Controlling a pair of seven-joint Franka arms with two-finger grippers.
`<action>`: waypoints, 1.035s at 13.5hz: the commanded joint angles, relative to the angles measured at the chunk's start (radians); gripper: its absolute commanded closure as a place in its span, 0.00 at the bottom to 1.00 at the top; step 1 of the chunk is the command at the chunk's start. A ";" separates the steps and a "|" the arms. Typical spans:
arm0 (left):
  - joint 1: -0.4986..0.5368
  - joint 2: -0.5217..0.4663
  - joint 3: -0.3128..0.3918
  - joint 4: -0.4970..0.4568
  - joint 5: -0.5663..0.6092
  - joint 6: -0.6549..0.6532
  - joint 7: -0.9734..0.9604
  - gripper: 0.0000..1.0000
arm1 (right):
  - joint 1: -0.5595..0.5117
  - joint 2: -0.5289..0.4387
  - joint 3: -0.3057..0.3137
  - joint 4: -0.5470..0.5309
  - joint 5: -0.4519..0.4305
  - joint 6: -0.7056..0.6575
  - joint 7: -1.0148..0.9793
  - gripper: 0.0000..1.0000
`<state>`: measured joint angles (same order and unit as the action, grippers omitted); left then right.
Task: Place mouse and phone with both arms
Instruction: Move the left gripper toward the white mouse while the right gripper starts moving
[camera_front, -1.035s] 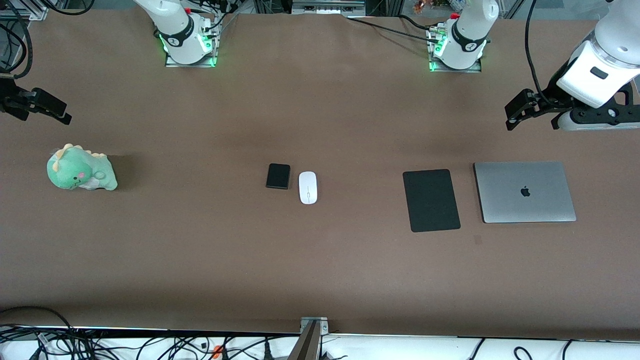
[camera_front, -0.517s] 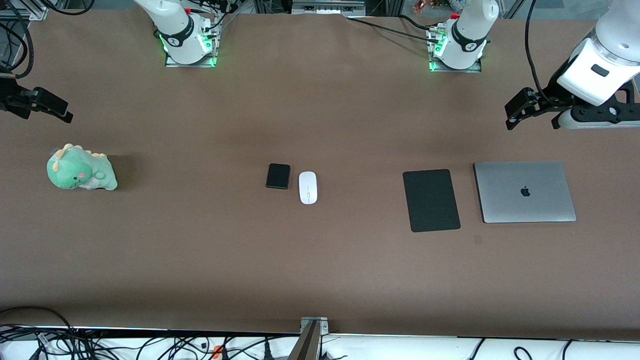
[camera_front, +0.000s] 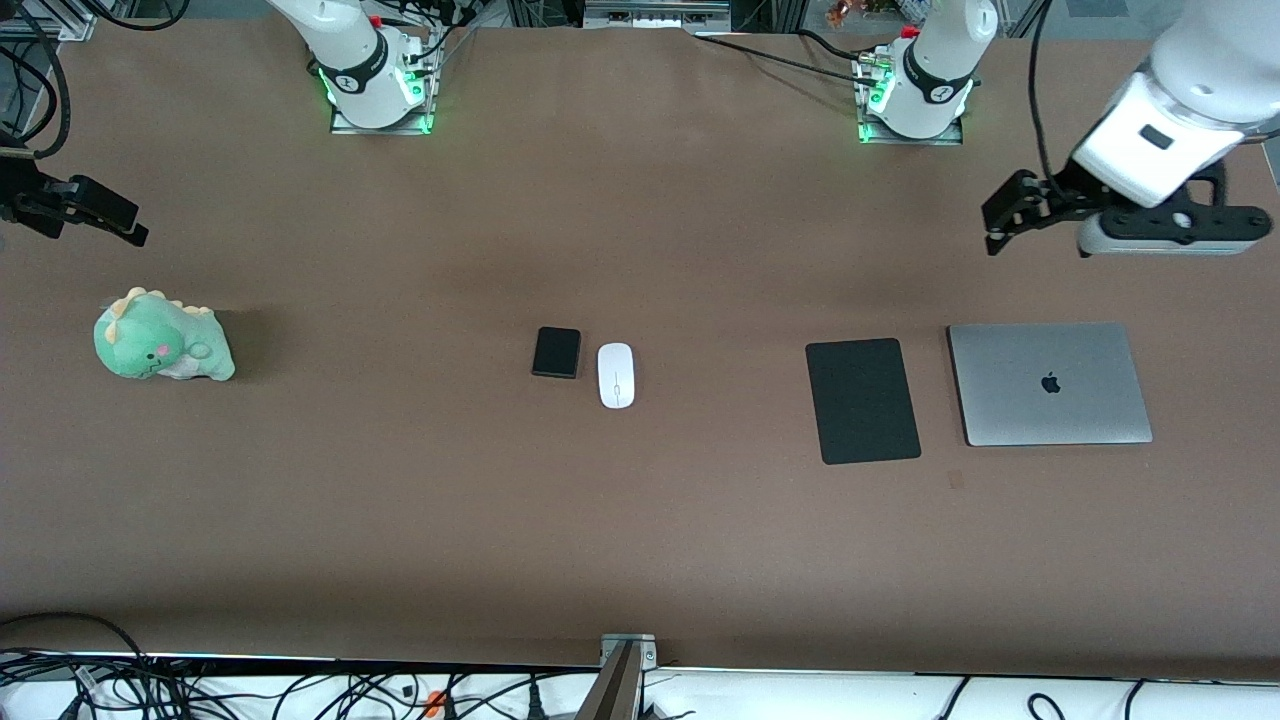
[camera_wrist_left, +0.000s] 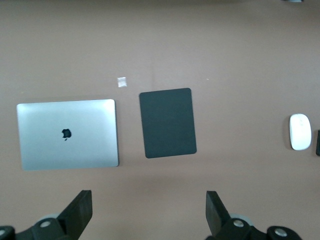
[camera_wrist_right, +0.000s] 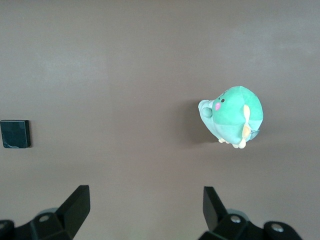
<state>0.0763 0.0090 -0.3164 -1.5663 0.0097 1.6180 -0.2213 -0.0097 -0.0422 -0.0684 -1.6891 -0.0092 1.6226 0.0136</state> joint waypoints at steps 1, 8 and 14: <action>-0.007 0.049 -0.006 0.038 0.026 -0.004 0.011 0.00 | -0.003 0.008 0.015 -0.003 -0.006 -0.009 0.005 0.00; -0.007 0.159 -0.004 0.054 0.039 -0.015 0.005 0.00 | 0.027 0.087 0.015 -0.008 -0.006 -0.012 0.026 0.00; -0.026 0.256 -0.001 0.065 -0.009 -0.001 -0.067 0.00 | 0.042 0.125 0.015 -0.008 -0.005 -0.001 0.032 0.00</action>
<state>0.0765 0.2168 -0.3123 -1.5423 0.0184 1.6237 -0.2336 0.0299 0.0888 -0.0553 -1.6988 -0.0092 1.6237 0.0310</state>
